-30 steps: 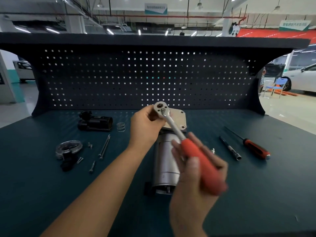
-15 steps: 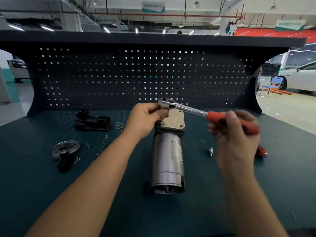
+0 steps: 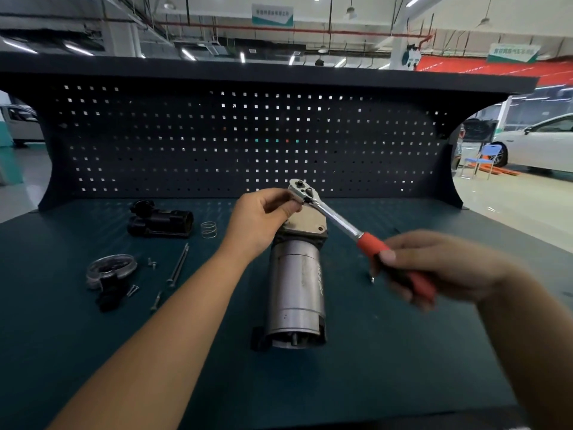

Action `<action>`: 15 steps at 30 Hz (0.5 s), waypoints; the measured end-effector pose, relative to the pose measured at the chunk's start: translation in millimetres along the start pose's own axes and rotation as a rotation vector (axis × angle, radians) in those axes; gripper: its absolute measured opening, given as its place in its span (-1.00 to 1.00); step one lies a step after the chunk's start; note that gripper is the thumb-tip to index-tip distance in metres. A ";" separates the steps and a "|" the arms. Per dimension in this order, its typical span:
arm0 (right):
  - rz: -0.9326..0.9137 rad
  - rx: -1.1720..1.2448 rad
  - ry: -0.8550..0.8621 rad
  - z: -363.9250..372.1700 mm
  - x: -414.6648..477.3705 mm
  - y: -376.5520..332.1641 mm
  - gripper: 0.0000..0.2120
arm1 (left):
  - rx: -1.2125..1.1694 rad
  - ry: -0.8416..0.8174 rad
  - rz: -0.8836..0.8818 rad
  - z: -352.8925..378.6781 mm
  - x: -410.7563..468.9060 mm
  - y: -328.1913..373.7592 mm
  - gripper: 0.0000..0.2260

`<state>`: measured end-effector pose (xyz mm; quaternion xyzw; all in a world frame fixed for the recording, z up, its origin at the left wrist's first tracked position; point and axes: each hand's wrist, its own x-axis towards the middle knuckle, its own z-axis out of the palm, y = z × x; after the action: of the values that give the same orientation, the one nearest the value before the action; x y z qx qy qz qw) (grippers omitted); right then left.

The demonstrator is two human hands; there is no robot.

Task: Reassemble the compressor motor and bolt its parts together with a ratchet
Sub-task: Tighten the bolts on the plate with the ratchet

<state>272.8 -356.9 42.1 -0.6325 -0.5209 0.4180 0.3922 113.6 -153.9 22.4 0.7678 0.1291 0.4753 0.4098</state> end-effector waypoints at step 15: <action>-0.274 0.659 0.078 185.0 35.1 -26.2 -0.73 | -0.030 0.355 0.132 26.5 -17.7 -9.4 -0.69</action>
<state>94.4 -307.1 -1.1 -0.4120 -0.4228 0.4825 0.6471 128.4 -171.8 -1.4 0.6726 0.1418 0.6309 0.3599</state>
